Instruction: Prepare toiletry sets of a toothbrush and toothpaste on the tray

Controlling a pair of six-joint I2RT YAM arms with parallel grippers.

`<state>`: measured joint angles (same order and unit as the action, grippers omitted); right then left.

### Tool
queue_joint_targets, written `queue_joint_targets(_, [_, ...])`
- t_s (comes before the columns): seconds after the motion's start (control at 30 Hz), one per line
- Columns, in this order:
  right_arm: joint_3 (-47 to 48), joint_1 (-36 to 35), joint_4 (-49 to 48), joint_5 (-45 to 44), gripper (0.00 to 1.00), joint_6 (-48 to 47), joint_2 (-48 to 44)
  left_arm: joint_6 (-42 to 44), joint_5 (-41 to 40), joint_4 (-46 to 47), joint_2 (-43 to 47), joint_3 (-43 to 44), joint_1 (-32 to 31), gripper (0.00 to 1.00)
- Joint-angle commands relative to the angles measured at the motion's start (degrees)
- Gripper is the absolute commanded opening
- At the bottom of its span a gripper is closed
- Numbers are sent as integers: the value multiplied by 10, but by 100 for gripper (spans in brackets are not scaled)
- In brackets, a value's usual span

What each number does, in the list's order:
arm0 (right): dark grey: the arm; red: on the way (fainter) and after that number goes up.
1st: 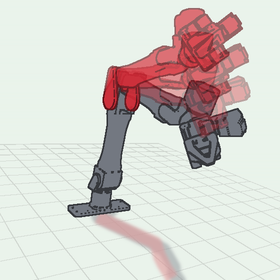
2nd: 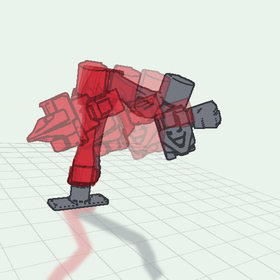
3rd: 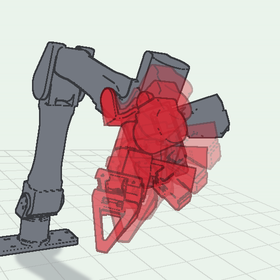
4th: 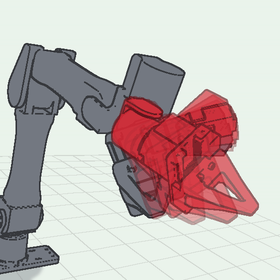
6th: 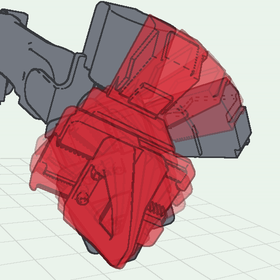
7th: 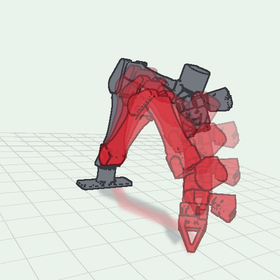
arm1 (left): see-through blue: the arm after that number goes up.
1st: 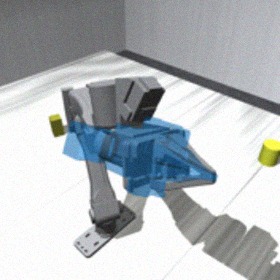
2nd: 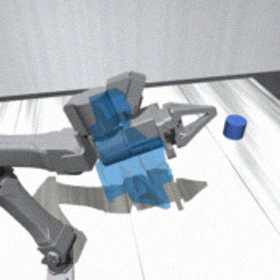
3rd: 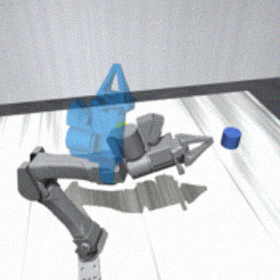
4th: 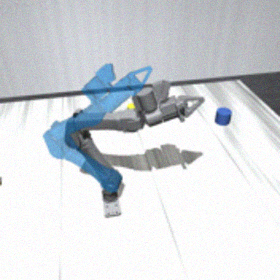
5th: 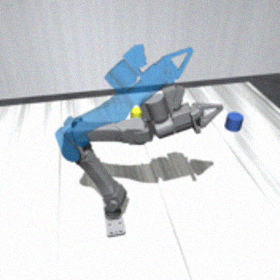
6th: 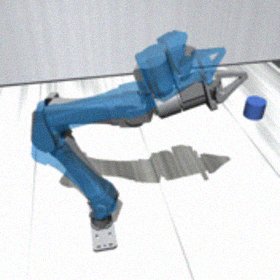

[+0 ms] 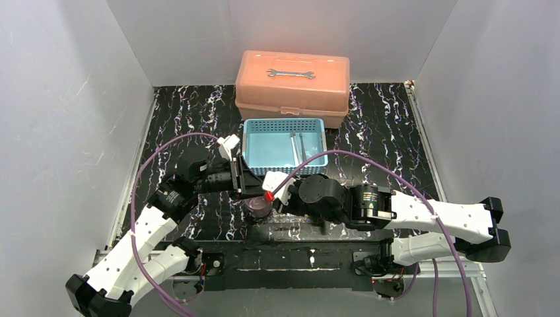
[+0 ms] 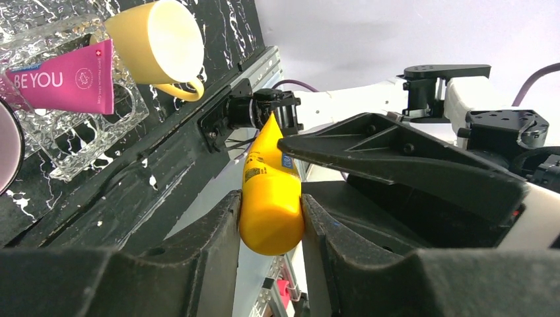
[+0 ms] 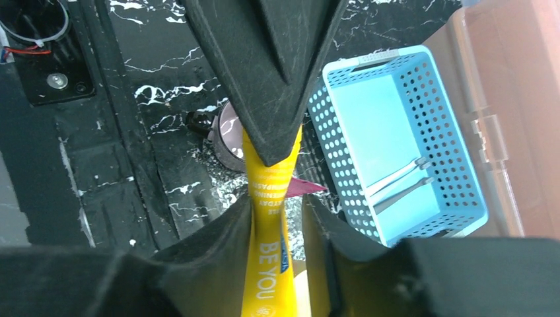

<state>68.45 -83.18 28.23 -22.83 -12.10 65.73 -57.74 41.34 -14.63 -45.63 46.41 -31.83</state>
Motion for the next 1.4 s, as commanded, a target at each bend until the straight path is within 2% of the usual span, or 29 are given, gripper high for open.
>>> queue_joint_targets(0.0, [-9,-4,-57,-24,45,-3,-24,11,17,6,17,-7,3,0])
queue_joint_targets(0.13, [-32,-4,-87,-39,52,6,-44,49,-16,-26,36,4,7,0])
queue_joint_targets(0.37, [-52,-3,-134,-122,50,66,-59,84,-51,-57,61,11,28,0])
queue_joint_targets(0.53, [-53,30,-154,-127,50,134,-38,78,-65,-40,87,-6,40,0])
queue_joint_targets(0.77, [-81,180,-201,4,52,250,-58,76,-87,-43,111,-8,54,0])
queue_joint_targets(0.93, [-125,262,-244,84,60,327,-98,54,-100,-24,127,-23,61,0])
queue_joint_targets(1.13, [-192,313,-309,172,64,415,-141,23,-115,15,151,-41,63,0])
queue_joint_targets(1.37, [-274,339,-403,223,64,519,-190,-24,-123,73,162,-62,63,0])
